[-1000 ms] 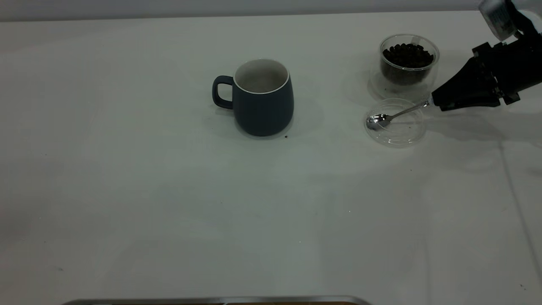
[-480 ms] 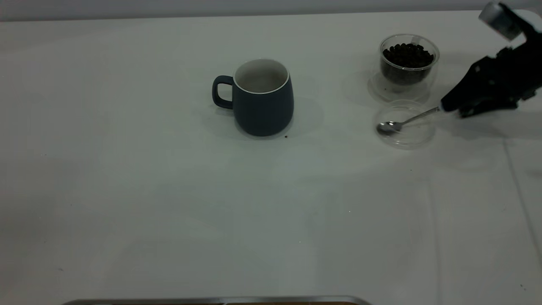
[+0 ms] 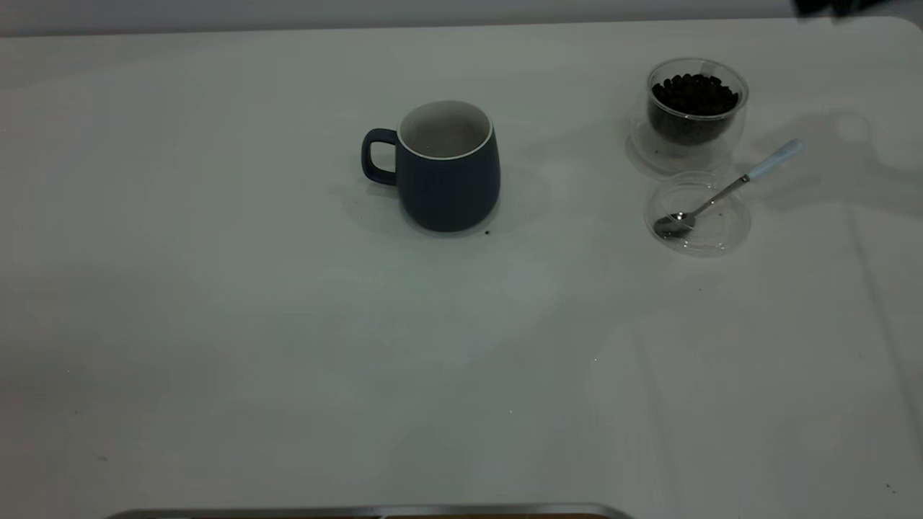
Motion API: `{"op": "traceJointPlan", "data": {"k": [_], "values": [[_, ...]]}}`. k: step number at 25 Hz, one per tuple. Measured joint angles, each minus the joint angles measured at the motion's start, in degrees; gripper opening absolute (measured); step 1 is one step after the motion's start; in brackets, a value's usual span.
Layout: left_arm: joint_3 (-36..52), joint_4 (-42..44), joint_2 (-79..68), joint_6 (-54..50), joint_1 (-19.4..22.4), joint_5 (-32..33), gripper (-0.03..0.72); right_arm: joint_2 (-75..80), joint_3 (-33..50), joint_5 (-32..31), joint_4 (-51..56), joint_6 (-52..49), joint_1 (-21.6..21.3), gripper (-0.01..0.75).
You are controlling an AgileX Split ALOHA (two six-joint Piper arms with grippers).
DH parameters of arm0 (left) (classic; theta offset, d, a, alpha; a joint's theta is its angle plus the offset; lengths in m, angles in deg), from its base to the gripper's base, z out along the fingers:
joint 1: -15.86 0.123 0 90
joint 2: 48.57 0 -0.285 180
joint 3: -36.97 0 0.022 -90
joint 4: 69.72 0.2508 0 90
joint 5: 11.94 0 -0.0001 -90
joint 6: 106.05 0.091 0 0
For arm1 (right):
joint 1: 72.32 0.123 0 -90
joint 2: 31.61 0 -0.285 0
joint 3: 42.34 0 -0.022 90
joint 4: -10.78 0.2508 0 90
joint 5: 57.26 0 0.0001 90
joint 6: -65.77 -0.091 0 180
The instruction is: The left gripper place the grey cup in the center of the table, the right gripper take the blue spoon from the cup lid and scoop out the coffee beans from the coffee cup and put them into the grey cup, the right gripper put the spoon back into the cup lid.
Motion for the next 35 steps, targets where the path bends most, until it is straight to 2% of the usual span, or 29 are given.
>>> {"op": "traceJointPlan", "data": {"k": [5,10,16,20,22,28,35], "values": [[0.00,0.00,0.00,0.00,0.00,0.00,0.555,-20.56,5.41,-4.40,-12.07,-15.73,2.61,0.578],[0.00,0.00,0.00,0.00,0.00,0.00,0.555,-45.01,15.10,-15.26,-25.60,-32.16,5.06,0.563],[0.00,0.00,0.00,0.00,0.00,0.00,0.555,-68.78,33.67,-23.13,-32.65,-47.09,5.08,0.552],[0.00,0.00,0.00,0.00,0.00,0.00,0.555,-83.18,47.15,-24.14,-35.17,-52.85,6.18,0.551],[0.00,0.00,0.00,0.00,0.00,0.00,0.555,-90.08,51.06,-24.14,-36.04,-55.03,7.63,0.551],[0.00,0.00,0.00,0.00,0.00,0.00,0.555,-108.71,51.59,-24.15,-36.62,-56.75,8.54,0.551],[0.00,0.00,0.00,0.00,0.00,0.00,0.555,-119.43,51.59,-24.15,-36.51,-56.92,8.54,0.551]]}}
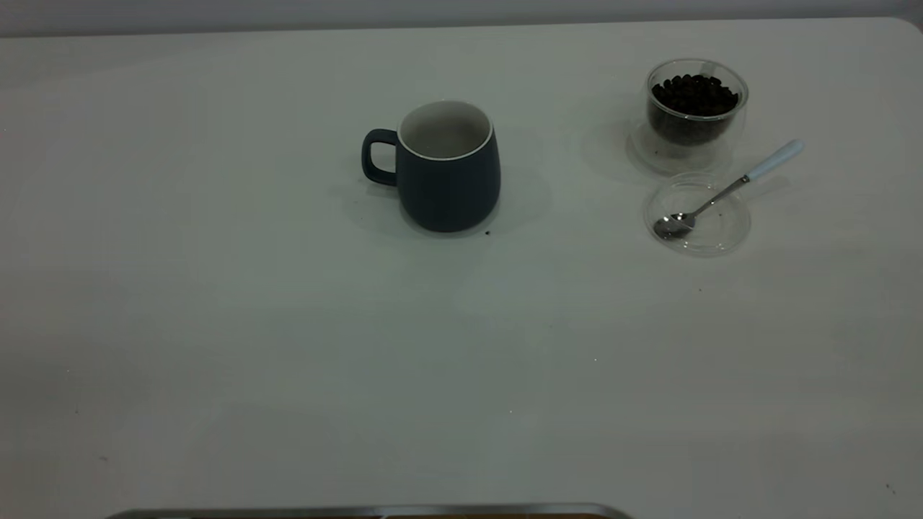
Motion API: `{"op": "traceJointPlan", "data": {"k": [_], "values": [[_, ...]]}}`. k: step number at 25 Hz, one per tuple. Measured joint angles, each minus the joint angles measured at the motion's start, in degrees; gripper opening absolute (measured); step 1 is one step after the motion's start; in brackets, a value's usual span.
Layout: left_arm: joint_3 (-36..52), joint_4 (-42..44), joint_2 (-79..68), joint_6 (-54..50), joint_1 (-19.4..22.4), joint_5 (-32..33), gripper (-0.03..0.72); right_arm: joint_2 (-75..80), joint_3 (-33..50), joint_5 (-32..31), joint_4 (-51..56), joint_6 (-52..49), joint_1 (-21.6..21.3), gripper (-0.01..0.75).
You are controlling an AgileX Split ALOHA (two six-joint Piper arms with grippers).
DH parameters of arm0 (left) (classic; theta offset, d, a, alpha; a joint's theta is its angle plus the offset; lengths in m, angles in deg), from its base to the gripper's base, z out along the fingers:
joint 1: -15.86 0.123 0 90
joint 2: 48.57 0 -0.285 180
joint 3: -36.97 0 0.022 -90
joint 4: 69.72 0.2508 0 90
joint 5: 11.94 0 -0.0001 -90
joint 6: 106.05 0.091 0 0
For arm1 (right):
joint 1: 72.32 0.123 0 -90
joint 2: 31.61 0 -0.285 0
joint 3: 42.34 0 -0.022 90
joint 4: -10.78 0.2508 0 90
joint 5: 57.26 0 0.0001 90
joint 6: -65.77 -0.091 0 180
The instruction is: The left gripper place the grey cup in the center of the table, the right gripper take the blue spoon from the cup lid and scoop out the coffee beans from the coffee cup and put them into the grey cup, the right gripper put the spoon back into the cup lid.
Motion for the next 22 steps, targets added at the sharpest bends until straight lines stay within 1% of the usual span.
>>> {"op": "traceJointPlan", "data": {"k": [22], "values": [[0.00,0.00,0.00,-0.04,0.00,0.00,0.555,-0.46,0.00,0.00,1.36,-0.19,0.00,0.551]]}}
